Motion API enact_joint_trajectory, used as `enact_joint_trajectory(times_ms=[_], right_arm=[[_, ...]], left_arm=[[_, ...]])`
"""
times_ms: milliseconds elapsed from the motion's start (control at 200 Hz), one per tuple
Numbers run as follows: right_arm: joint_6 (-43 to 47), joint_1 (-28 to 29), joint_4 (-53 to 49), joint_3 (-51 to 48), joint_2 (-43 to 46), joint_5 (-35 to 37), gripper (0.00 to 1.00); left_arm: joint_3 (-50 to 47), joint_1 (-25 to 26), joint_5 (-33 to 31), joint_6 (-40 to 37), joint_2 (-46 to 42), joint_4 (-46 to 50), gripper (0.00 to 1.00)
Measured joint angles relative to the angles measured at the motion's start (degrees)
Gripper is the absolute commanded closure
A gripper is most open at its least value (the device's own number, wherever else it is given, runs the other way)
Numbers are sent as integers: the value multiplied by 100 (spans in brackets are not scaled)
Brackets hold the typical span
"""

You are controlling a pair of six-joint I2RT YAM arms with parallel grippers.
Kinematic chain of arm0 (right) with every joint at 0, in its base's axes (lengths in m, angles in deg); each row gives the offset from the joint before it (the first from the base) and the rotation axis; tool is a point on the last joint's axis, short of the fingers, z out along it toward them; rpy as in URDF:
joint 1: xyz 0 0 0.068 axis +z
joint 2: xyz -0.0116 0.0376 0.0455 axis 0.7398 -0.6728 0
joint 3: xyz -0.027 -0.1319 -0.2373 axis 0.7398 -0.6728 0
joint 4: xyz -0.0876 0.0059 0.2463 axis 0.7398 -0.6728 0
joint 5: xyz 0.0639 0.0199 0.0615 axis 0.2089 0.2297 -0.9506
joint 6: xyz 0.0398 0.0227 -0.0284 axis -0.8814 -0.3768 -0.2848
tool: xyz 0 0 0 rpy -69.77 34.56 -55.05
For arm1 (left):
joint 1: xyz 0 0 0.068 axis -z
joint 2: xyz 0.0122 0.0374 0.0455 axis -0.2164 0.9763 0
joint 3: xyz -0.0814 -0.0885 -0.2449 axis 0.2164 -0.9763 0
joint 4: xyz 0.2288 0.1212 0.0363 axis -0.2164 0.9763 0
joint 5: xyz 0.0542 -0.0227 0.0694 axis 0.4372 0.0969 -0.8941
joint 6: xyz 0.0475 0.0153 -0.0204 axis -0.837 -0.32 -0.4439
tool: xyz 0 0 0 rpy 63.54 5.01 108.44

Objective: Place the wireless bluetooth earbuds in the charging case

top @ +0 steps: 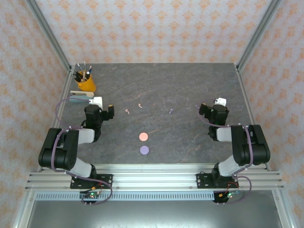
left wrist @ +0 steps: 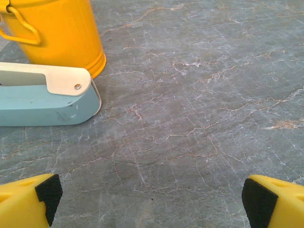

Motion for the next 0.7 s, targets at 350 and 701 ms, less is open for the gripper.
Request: enact_joint_trajectory(times_ms=[350,701], right_arm=[[-1016,0,-3163,1805,1471,664,0],[-2114,361,-6723,3429,1523,7,14]], left_arm=[[1233,28,-55,208,-903,1941,0],[3128,883,-308,2087,-1403,5038,0]])
